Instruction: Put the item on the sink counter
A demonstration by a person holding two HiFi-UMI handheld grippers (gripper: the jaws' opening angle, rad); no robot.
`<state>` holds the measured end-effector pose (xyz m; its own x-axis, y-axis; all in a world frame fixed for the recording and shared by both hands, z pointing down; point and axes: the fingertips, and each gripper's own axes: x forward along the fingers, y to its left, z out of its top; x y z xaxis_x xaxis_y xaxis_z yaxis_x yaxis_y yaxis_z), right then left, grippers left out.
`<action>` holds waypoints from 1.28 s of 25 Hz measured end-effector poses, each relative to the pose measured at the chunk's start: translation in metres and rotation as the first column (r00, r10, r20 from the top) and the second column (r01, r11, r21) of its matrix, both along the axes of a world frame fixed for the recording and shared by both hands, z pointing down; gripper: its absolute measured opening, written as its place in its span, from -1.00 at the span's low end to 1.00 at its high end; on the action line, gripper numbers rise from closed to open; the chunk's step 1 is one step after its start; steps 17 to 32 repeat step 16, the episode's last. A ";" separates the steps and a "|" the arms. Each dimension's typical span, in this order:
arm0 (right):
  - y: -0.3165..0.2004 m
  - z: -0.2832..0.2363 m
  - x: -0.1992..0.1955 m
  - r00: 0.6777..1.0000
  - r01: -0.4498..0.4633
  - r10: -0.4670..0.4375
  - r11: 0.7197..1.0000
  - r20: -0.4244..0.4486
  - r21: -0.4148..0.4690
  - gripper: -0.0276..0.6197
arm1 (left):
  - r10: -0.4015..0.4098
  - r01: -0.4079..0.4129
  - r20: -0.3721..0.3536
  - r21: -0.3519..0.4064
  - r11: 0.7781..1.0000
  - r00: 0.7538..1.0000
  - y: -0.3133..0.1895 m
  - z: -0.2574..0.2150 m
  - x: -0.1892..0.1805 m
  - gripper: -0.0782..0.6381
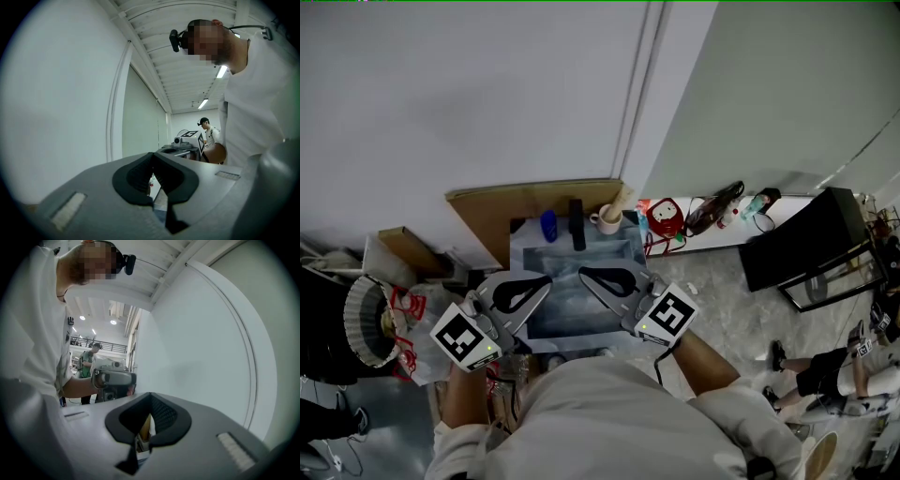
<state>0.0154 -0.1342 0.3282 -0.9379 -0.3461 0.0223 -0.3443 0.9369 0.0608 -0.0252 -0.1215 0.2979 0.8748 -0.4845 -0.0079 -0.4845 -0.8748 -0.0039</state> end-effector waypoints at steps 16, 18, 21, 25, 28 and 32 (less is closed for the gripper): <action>0.003 -0.002 -0.001 1.000 0.008 -0.008 1.000 -0.001 0.006 -0.90 | -0.005 0.005 0.007 0.002 1.000 1.000 0.003 -0.001 0.000 -0.76; 0.003 -0.002 -0.001 1.000 0.008 -0.008 1.000 -0.001 0.006 -0.90 | -0.005 0.005 0.007 0.002 1.000 1.000 0.003 -0.001 0.000 -0.76; 0.003 -0.002 -0.001 1.000 0.008 -0.008 1.000 -0.001 0.006 -0.90 | -0.005 0.005 0.007 0.002 1.000 1.000 0.003 -0.001 0.000 -0.76; 0.003 -0.002 -0.001 1.000 0.008 -0.008 1.000 -0.001 0.006 -0.90 | -0.005 0.005 0.007 0.002 1.000 1.000 0.003 -0.001 0.000 -0.76; 0.003 -0.002 -0.001 1.000 0.008 -0.008 1.000 -0.001 0.006 -0.90 | -0.005 0.005 0.007 0.002 1.000 1.000 0.003 -0.001 0.000 -0.76; 0.003 -0.002 -0.001 1.000 0.008 -0.008 1.000 -0.001 0.006 -0.90 | -0.005 0.005 0.007 0.002 1.000 1.000 0.003 -0.001 0.000 -0.76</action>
